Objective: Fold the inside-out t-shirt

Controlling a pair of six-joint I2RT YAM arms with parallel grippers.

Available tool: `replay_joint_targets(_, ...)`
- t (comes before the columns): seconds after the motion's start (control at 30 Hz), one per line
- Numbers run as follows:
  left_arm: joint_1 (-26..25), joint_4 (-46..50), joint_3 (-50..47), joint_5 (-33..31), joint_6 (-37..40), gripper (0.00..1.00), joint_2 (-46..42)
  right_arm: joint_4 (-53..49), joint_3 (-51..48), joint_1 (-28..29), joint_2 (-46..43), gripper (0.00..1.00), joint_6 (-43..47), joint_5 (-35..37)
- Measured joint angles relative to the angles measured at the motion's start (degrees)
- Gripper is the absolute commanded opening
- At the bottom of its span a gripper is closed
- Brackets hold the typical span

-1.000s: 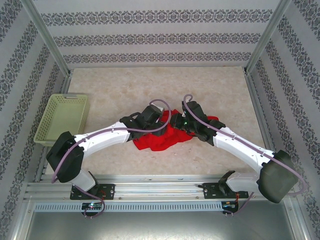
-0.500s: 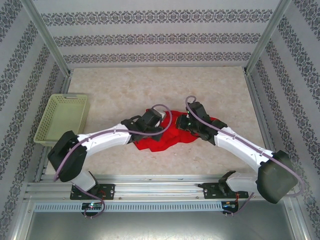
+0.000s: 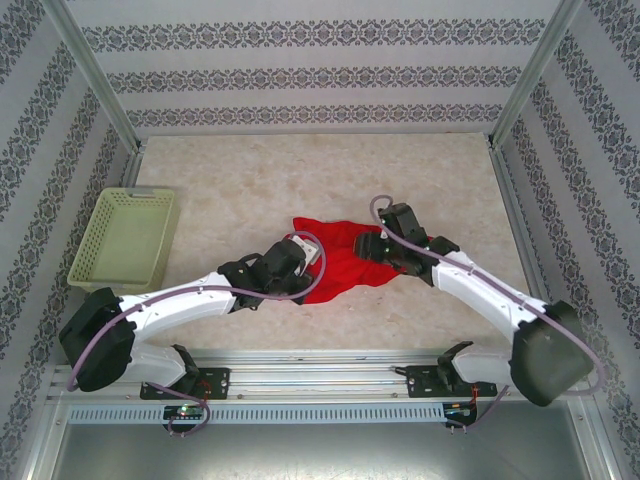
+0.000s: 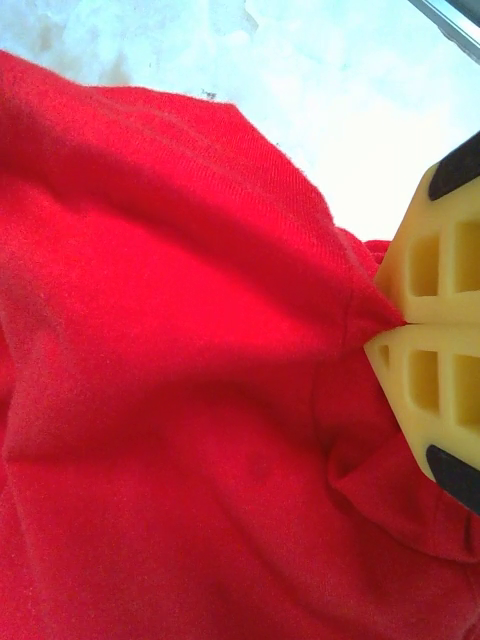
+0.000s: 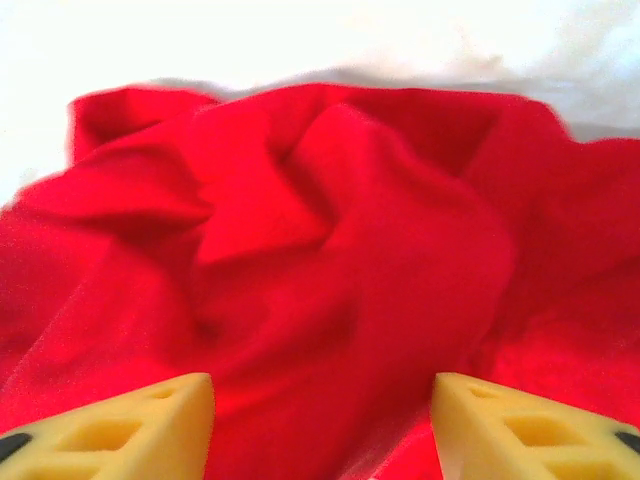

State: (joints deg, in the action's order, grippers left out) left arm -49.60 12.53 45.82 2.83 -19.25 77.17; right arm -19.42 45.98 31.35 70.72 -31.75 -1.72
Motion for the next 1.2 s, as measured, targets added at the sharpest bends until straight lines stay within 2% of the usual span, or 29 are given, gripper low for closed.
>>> replay_joint_targets(0.1,0.0,-0.6,0.0,0.7,0.5,0.00,0.0,1.8,-2.6,5.7,-6.0,0.74,4.3,-1.1)
replay_joint_targets(0.2,0.0,-1.7,-0.4,1.9,0.9,0.00,-0.2,5.6,-4.9,8.4,-7.7,0.76,7.2,-3.9)
replay_joint_targets(0.33,0.0,-2.6,-0.9,3.0,1.1,0.00,-0.7,9.4,-6.1,9.8,-2.3,0.77,9.2,-5.8)
replay_joint_targets(0.4,0.0,-3.3,-1.3,3.3,1.1,0.02,-1.1,11.3,-6.1,10.3,1.2,0.73,9.5,-7.1)
replay_joint_targets(0.47,0.0,-3.5,-1.5,3.9,1.1,0.05,-1.4,13.5,-6.1,10.5,4.2,0.60,9.2,-8.5)
replay_joint_targets(0.6,0.0,-4.1,-1.8,4.5,1.2,0.17,-1.6,16.5,-5.7,10.5,7.5,0.13,8.8,-9.6)
replay_joint_targets(0.63,0.0,-4.3,-2.1,4.5,1.2,0.21,-1.7,17.0,-5.7,10.5,7.7,0.04,8.4,-9.5)
replay_joint_targets(0.67,0.0,-4.3,-2.6,4.4,1.2,0.25,-1.9,17.6,-5.7,10.5,7.8,0.00,8.0,-9.3)
replay_joint_targets(0.77,0.0,-4.3,-3.7,3.6,1.0,0.39,-2.5,18.6,-5.7,10.5,7.8,0.00,6.6,-8.4)
replay_joint_targets(0.93,0.0,-4.3,-4.0,2.7,1.0,0.46,-2.6,19.1,-5.7,10.5,7.8,0.00,6.1,-7.8)
replay_joint_targets(0.97,0.0,-4.3,-4.0,2.7,1.0,0.46,-2.6,19.1,-5.7,10.5,7.8,0.00,6.1,-7.8)
replay_joint_targets(1.03,0.0,-4.3,-4.0,2.3,0.9,0.38,-2.4,18.8,-5.7,10.5,7.1,0.00,5.2,-7.3)
replay_joint_targets(1.1,0.0,-4.5,-4.0,1.4,0.2,0.32,-0.6,17.4,-6.1,10.4,3.6,0.00,3.7,-6.6)
replay_joint_targets(1.2,0.0,-4.4,-4.1,0.9,-0.3,0.29,2.5,17.1,-6.1,9.5,-2.2,0.00,1.4,-5.6)
